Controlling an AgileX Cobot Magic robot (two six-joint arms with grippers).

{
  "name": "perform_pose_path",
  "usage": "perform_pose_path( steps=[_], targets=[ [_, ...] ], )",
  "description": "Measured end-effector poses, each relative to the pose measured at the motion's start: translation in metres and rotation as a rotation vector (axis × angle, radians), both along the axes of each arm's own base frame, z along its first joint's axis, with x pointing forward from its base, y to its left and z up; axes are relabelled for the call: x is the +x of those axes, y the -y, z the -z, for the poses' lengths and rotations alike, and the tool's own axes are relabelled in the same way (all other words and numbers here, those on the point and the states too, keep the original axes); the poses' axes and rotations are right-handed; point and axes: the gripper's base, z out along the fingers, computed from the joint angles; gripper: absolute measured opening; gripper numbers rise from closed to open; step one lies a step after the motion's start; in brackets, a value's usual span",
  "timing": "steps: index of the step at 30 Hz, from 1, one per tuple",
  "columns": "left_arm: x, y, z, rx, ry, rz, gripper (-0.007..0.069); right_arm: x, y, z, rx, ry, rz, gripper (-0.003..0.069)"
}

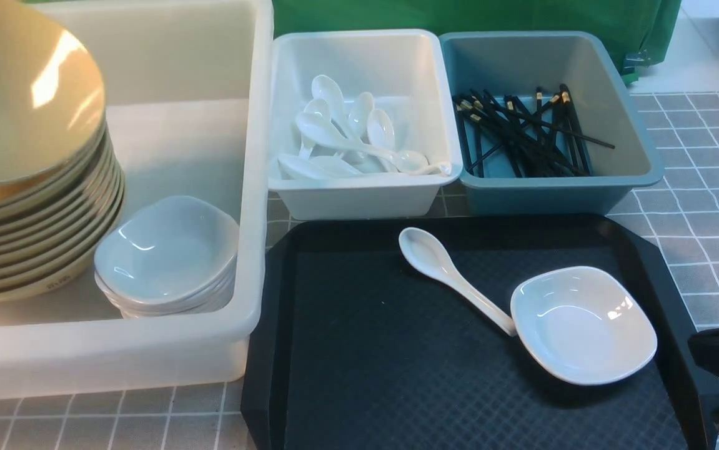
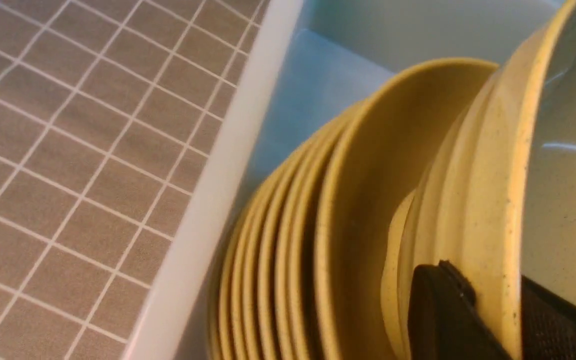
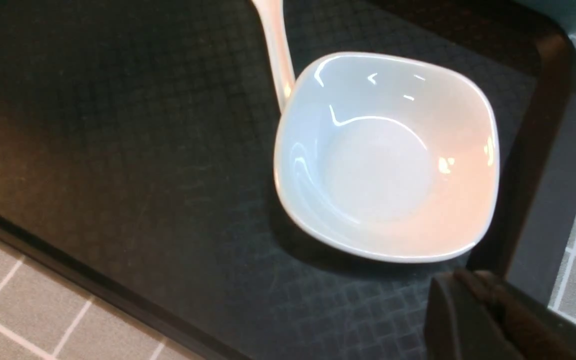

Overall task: On grey table put chopsticks spoon bowls plates into blue grey white boxes.
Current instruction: 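Place the tan bowl onto the bowl stack in the left bin with the left gripper, then reach down and grasp the white spoon resting in the bowl with the right gripper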

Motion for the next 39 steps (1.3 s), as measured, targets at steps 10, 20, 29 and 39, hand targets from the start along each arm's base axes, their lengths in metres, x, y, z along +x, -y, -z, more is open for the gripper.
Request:
perform_pose_path(
  steps=[10, 20, 29, 39],
  targets=[
    [-0.011, 0.001, -0.009, 0.047, 0.023, -0.079, 0.0475, 0.002, -0.001, 0.000, 0.027, 0.004, 0.022, 0.0054],
    [-0.042, 0.087, -0.070, 0.096, 0.235, 0.155, 0.0451, 0.035, -0.024, 0.018, 0.048, -0.184, -0.062, 0.0232],
    [-0.087, 0.204, -0.073, 0.276, 0.285, 0.778, 0.0029, 0.131, -0.083, 0.022, 0.015, -0.256, -0.235, 0.0367],
    [-0.155, 0.206, 0.059, 0.400, -0.031, 0.963, -0.0011, 0.220, -0.129, 0.104, -0.257, -0.449, -0.343, 0.0358]
  ],
)
